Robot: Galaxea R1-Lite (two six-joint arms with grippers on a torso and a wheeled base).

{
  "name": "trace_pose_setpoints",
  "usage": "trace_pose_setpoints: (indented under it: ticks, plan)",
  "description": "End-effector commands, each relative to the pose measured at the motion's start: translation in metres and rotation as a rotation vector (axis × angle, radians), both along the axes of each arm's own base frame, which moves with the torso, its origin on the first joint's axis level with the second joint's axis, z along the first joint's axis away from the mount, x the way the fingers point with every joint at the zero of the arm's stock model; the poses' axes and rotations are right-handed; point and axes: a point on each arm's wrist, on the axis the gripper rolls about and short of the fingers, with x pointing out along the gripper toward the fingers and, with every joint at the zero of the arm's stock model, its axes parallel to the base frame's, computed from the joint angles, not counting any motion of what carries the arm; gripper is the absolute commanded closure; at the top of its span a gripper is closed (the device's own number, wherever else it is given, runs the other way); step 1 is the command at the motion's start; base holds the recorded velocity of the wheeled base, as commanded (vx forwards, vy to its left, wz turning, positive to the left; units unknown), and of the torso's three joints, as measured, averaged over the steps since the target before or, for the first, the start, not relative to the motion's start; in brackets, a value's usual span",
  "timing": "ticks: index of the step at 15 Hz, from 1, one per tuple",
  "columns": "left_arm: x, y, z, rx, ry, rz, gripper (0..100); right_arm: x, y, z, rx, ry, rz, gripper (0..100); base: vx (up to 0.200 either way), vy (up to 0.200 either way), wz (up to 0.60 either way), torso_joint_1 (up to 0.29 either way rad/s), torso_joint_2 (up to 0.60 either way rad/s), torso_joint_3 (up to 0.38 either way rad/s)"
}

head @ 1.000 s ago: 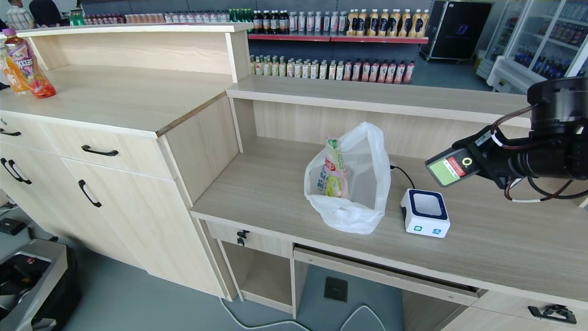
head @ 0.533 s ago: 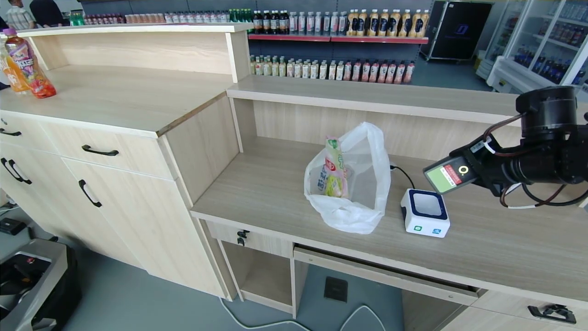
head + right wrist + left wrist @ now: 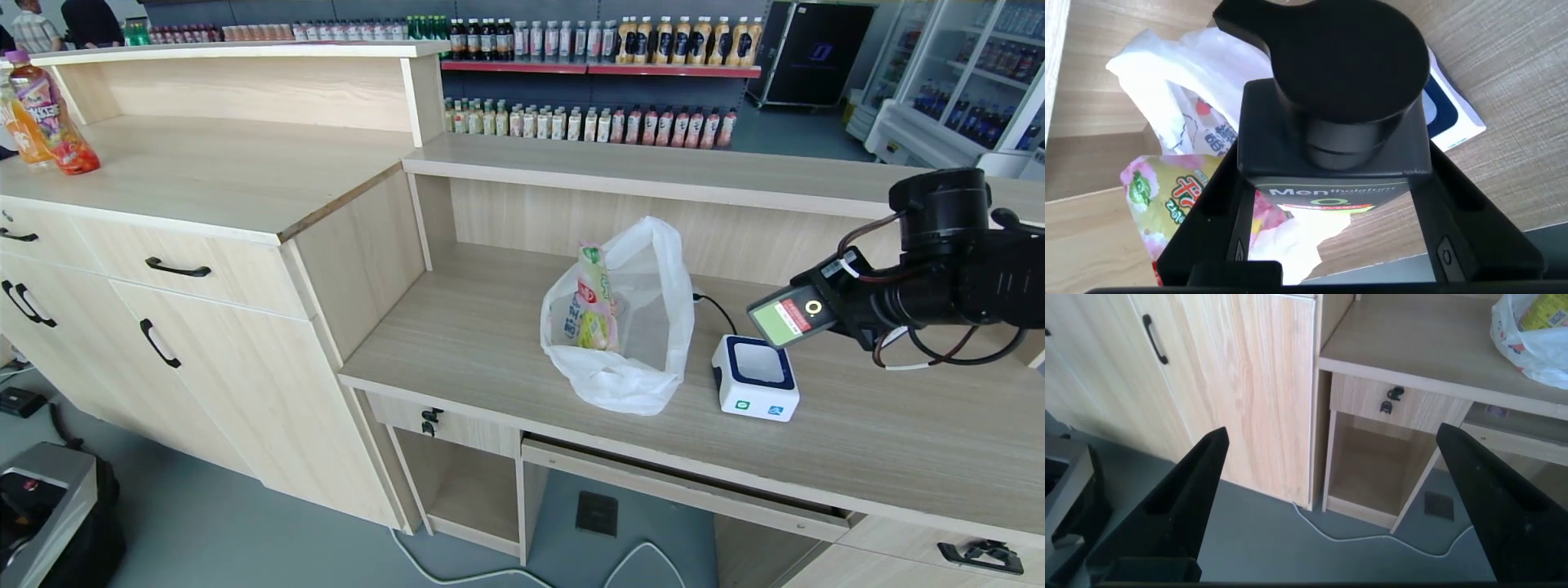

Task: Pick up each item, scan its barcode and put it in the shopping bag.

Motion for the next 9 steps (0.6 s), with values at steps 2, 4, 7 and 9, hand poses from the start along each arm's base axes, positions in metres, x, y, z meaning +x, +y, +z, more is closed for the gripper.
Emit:
trace_pose_setpoints:
  ticks: [2,4,7,9]
  plan:
    - [0.0,0.0,0.0,0.0,0.0,-0.001,0,0.009,0.008,-0.011,0.0,0.028,0.024,100,0.0,0.0,0.0,0.0,0.0,0.0]
    - [0.0,0.0,0.0,0.0,0.0,0.001,0,0.01,0.01,-0.017,0.002,0.048,0.029,100,0.0,0.0,0.0,0.0,0.0,0.0]
    - [0.0,0.0,0.0,0.0,0.0,-0.001,0,0.016,0.01,-0.024,0.002,0.062,0.033,100,0.0,0.0,0.0,0.0,0.0,0.0]
    - [0.0,0.0,0.0,0.0,0.0,0.001,0,0.021,0.011,-0.03,0.001,0.076,0.034,100,0.0,0.0,0.0,0.0,0.0,0.0]
